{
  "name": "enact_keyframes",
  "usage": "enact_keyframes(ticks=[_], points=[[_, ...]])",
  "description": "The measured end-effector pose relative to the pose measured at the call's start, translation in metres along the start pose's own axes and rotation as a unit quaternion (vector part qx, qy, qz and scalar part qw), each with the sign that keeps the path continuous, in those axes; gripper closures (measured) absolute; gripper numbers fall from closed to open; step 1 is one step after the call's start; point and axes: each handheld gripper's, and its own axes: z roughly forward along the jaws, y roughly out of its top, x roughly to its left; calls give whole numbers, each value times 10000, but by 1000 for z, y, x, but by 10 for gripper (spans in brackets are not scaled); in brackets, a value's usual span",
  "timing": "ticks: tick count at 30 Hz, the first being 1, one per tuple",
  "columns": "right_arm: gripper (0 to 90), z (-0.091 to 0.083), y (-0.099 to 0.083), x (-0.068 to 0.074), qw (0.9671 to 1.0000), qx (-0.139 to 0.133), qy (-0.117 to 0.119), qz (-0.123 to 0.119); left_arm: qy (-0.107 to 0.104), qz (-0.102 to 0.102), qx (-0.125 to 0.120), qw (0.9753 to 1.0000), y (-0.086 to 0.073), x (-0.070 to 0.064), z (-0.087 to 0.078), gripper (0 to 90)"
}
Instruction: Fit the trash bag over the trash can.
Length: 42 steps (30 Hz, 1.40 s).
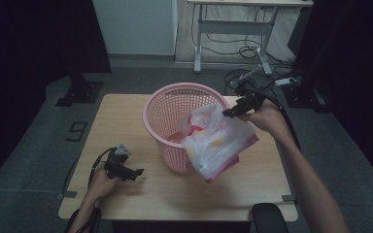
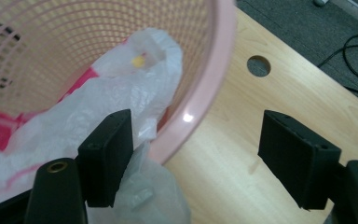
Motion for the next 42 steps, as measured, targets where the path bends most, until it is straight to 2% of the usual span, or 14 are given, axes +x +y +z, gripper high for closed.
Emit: enact_keyframes(ticks=[4, 5, 9, 10, 13, 17, 21, 24, 31, 33, 35, 37, 40, 42], points=[[256, -8, -8, 18, 9999, -87, -14, -114, -22, 24, -49, 10000, 9, 3, -18, 0], [260, -14, -10, 24, 9995, -196, 100, -249, -13, 92, -5, 10000, 14, 5, -29, 0], [260, -23, -8, 19, 9989, -363, 145, -239, -36, 225, 6, 9997, 26, 5, -47, 0], [260, -25, -6, 15, 9983, -480, 139, -304, -81, 296, -100, 9995, 36, 4, -61, 0], [257, -26, -3, 16, 9973, -595, 245, -356, -234, 373, -256, 9987, 46, 3, -75, 0], [254, -25, 0, 27, 9955, -635, 378, -587, -249, 771, -356, 9961, 74, -9, -104, 0], [252, -27, 3, 36, 9934, -684, 458, -794, -284, 993, -369, 9940, 90, -20, -118, 0], [251, -29, 5, 46, 9905, -743, 678, -941, -335, 1188, -388, 9916, 106, -30, -129, 0], [251, -26, -2, 76, 9814, -745, 1153, -1340, -560, 1524, -429, 9858, 139, -55, -142, 2], [255, -23, -5, 91, 9751, -750, 1449, -1501, -651, 1608, -457, 9838, 149, -64, -143, 9], [259, -22, -5, 96, 9727, -728, 1569, -1545, -691, 1648, -454, 9829, 153, -66, -144, 13], [287, -18, -5, 105, 9669, -697, 1817, -1651, -748, 1719, -470, 9811, 159, -72, -144, 20], [472, -13, -4, 118, 9576, -522, 2155, -1838, -856, 1793, -519, 9787, 166, -79, -145, 28], [667, -11, -3, 123, 9552, -436, 2213, -1917, -913, 1863, -547, 9767, 170, -83, -146, 40]])
